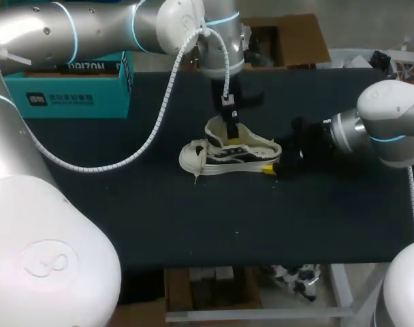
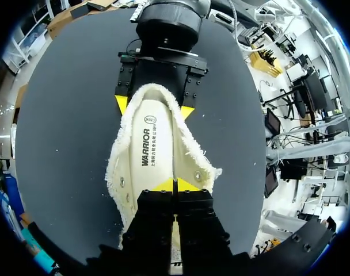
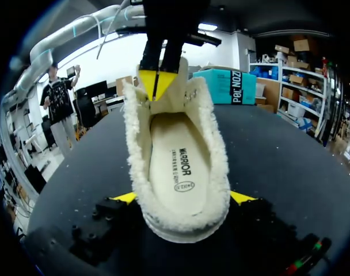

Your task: Open the shoe tongue, take the insole out of the shoe, put the insole back into the shoe, and pack the shoe into the shoebox

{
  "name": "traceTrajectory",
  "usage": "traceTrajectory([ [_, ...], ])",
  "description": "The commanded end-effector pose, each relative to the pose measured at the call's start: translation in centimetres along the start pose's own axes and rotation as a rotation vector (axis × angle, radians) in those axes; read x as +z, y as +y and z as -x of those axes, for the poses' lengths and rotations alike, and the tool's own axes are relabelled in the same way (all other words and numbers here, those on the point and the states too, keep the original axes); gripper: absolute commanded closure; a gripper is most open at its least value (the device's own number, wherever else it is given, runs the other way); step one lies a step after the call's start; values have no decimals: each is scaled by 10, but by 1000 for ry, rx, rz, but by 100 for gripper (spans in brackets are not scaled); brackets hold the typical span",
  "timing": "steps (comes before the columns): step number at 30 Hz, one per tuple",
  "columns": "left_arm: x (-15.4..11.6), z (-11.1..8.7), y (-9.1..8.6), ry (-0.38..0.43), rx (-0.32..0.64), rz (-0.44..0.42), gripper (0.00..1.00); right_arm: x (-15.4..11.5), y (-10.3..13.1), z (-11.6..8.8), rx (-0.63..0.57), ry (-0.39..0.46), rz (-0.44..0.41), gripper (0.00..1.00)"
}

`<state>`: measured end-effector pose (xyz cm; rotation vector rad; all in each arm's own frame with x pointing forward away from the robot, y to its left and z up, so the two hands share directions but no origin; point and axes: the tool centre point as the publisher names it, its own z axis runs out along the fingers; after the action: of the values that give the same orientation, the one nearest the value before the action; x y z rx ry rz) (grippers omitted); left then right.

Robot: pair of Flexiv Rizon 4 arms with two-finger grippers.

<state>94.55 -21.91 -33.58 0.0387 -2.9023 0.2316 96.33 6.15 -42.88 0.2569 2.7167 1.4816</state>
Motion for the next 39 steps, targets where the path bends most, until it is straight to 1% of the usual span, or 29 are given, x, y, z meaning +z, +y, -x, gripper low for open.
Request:
traceTrajectory([
  [1, 22, 13, 6, 47, 7, -19, 100, 1, -5, 1, -1, 0, 4, 100],
  [4, 32, 14, 10, 70, 7, -5, 100, 1, -5, 1, -1, 0, 4, 100],
  [9, 41, 0, 12, 86, 30, 0, 100, 1, -5, 1, -1, 0, 4, 100],
  [16, 43, -16, 9, 65, 37, 9, 100, 1, -5, 1, -1, 0, 4, 100],
  [20, 43, -22, 6, 29, 35, 37, 100, 1, -5, 1, -1, 0, 4, 100],
  [26, 62, -20, 4, -3, 21, 77, 100, 1, -5, 1, -1, 0, 4, 100],
  [32, 77, -11, 5, -43, -6, 95, 100, 1, -5, 1, -1, 0, 4, 100],
  [34, 81, -7, 5, -49, -11, 101, 93, 1, -5, 1, -1, 0, 4, 100],
  [36, 82, -3, 6, -59, -17, 98, 91, 1, -5, 1, -1, 0, 4, 100],
  [39, 83, 0, 8, -70, -8, 94, 85, 1, -5, 1, -1, 0, 4, 100],
])
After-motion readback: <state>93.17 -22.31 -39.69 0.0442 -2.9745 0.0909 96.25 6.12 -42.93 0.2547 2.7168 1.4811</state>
